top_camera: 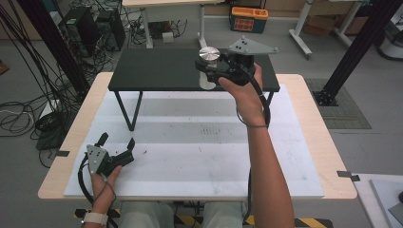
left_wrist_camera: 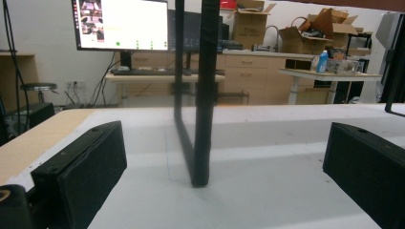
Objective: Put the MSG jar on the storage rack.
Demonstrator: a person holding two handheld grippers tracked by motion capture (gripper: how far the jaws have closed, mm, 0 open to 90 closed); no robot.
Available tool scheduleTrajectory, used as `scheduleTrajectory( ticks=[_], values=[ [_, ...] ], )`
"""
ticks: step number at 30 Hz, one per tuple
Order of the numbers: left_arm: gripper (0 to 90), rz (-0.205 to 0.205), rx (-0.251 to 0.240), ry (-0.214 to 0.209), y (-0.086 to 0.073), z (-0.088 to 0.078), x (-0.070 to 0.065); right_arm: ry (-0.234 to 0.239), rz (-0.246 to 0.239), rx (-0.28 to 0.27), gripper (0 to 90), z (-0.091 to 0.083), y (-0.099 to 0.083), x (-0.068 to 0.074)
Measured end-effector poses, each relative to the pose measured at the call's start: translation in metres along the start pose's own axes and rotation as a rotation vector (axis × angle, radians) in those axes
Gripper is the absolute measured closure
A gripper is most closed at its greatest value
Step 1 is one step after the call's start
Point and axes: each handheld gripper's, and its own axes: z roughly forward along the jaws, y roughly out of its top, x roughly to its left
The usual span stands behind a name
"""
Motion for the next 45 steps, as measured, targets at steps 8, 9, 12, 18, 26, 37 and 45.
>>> scheduleTrajectory(
  ticks=[8,9,12,18,26,37,45],
  values=[
    [1.3,-0.001,-0.004,-0.002,-0.001,0.0,0.0,-0.034,0.014,-0.025,42.4,0.005,-0.001,-0.005],
    [1.3,-0.001,-0.003,-0.002,-0.001,0.0,0.0,-0.048,0.018,-0.029,42.4,0.006,-0.002,-0.005],
    [1.2,-0.001,-0.003,-0.002,-0.001,0.0,0.0,-0.071,0.03,-0.04,42.5,0.008,-0.005,-0.008],
    [1.3,0.002,-0.001,0.0,0.0,0.0,0.0,-0.099,0.041,-0.053,42.5,0.009,-0.008,-0.011],
    [1.3,0.004,0.0,0.001,0.0,0.0,0.0,-0.134,0.039,-0.038,42.4,0.018,-0.006,-0.015],
    [1.3,0.002,0.0,0.003,0.0,0.0,-0.001,-0.206,0.067,-0.022,42.5,0.031,-0.011,-0.021],
    [1.3,0.0,-0.001,0.004,0.0,0.001,-0.001,-0.252,0.056,0.006,42.5,0.04,-0.011,-0.023]
  ],
)
